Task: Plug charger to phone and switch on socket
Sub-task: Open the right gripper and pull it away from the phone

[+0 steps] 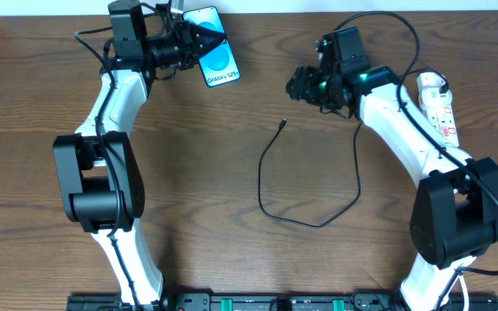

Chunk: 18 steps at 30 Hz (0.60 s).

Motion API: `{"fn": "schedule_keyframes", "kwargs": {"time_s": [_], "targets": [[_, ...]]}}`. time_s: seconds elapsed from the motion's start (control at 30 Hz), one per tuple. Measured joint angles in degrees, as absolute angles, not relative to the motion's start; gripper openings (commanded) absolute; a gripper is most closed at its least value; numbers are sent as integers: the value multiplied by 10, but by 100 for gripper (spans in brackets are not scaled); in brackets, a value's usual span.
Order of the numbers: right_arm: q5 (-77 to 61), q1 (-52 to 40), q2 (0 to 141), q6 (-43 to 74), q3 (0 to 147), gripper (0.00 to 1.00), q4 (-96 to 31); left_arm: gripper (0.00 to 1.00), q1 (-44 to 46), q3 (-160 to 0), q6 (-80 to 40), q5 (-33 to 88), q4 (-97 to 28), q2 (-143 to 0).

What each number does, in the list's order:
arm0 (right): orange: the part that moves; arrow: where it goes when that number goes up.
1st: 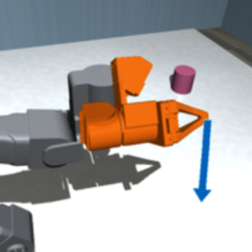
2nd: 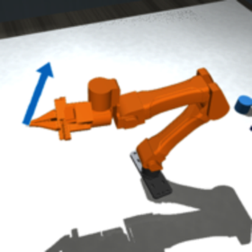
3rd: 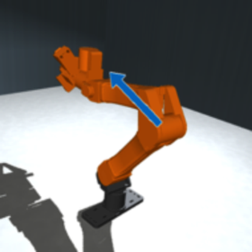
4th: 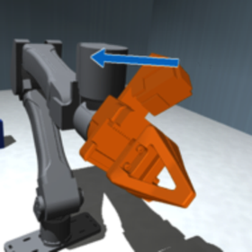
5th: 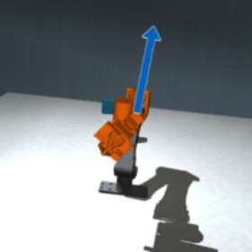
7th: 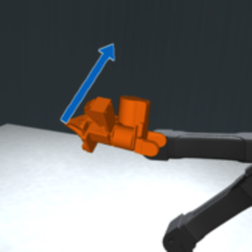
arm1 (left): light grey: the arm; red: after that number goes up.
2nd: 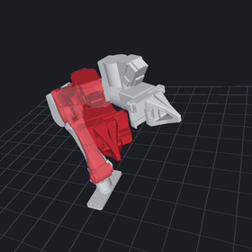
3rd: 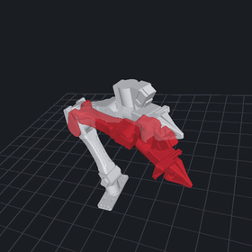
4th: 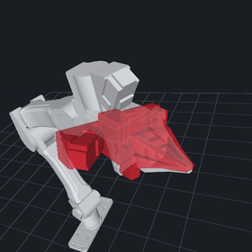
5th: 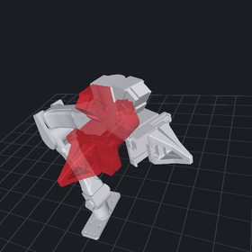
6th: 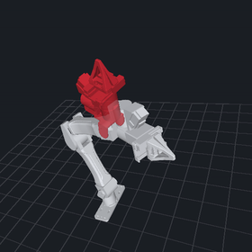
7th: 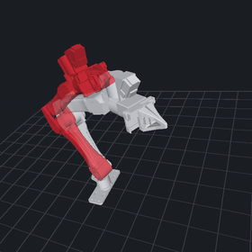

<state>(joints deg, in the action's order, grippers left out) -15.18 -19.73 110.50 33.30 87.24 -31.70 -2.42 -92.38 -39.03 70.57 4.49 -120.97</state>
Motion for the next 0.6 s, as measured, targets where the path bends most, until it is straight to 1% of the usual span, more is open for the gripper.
{"fn": "schedule_keyframes", "kwargs": {"time_s": [0.3, 0.4, 0.5, 0.6], "targets": [[-138, -229, 1105, 326, 872, 50, -322, 7, -28, -924, -389, 683, 30, -1210], [-139, -234, 1107, 326, 873, 49, -324, 8, -35, -924, -389, 673, 28, -1210], [-139, -236, 1117, 325, 890, 50, -357, 7, -50, -924, -389, 668, 28, -1210], [-138, -237, 1141, 316, 940, 50, -407, 7, -66, -924, -390, 665, 28, -1210]]}}
